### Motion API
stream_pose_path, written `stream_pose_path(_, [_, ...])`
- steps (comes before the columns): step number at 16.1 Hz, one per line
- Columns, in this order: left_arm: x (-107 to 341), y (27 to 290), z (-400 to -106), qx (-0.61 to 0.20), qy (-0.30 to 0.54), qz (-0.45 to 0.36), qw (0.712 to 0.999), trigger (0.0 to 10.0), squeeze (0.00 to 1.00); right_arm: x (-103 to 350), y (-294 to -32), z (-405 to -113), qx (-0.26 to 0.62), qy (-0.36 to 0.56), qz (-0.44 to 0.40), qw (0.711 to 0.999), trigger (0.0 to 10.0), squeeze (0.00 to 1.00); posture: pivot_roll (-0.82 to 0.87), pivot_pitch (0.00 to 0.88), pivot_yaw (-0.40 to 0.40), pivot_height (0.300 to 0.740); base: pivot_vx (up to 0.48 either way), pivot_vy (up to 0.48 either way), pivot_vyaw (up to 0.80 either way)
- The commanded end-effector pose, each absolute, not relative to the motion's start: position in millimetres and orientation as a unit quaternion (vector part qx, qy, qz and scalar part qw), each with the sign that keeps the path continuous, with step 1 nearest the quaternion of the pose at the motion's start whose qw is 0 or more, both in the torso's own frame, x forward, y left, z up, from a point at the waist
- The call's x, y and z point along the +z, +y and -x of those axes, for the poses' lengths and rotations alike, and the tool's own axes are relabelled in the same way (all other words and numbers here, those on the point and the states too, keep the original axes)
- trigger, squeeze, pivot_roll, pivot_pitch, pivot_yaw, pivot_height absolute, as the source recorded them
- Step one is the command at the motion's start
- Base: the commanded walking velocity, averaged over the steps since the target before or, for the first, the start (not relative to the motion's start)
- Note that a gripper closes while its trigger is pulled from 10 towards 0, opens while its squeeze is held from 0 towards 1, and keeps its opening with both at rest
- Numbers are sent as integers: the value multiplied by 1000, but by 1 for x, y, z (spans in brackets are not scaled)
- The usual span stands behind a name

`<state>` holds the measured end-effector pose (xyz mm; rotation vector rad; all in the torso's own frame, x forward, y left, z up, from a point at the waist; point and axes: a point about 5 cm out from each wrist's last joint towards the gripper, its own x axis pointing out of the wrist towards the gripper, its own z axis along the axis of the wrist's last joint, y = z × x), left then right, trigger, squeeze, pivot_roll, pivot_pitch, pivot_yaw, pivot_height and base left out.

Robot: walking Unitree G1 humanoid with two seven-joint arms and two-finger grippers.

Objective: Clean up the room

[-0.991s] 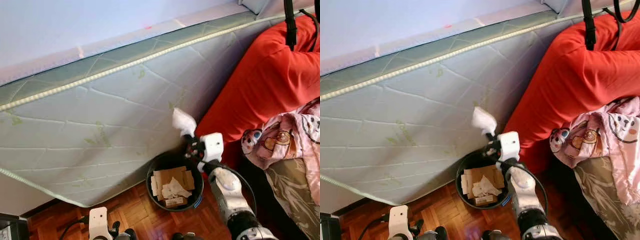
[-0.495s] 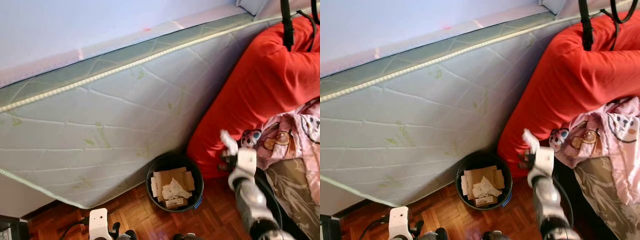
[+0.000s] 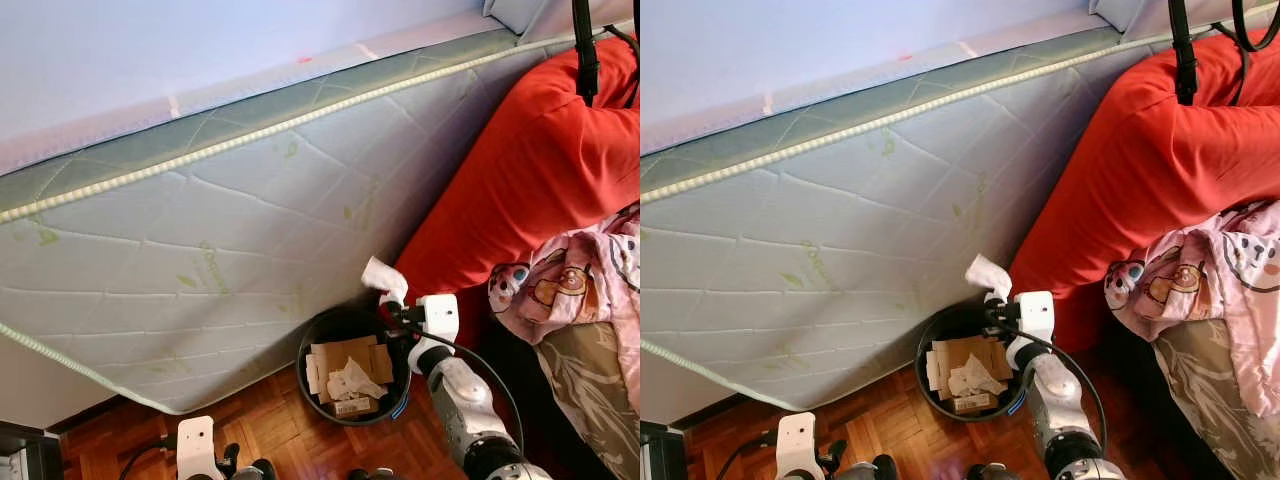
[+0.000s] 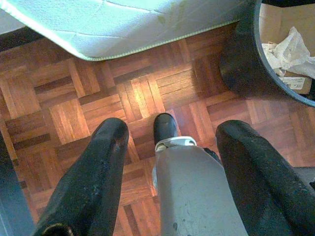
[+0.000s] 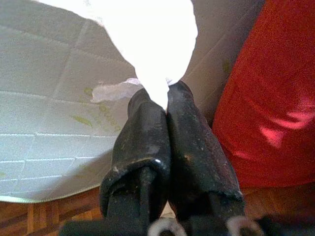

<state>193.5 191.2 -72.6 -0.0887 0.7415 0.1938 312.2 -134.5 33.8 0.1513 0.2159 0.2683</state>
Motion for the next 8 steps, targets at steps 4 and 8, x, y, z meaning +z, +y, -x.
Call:
stream_pose_path(4, [-78,195,-184,98,379,45,919,10000,0,30,-138,-309,138,111,-70,982,10000,0,-90,213,-13,740,0,0,0])
stream_pose_path(8, [-77,196,-184,99,378,45,919,10000,0,28,-134,-307,141,113,-62,982,10000,0,-86,217,-14,740,245,0,0])
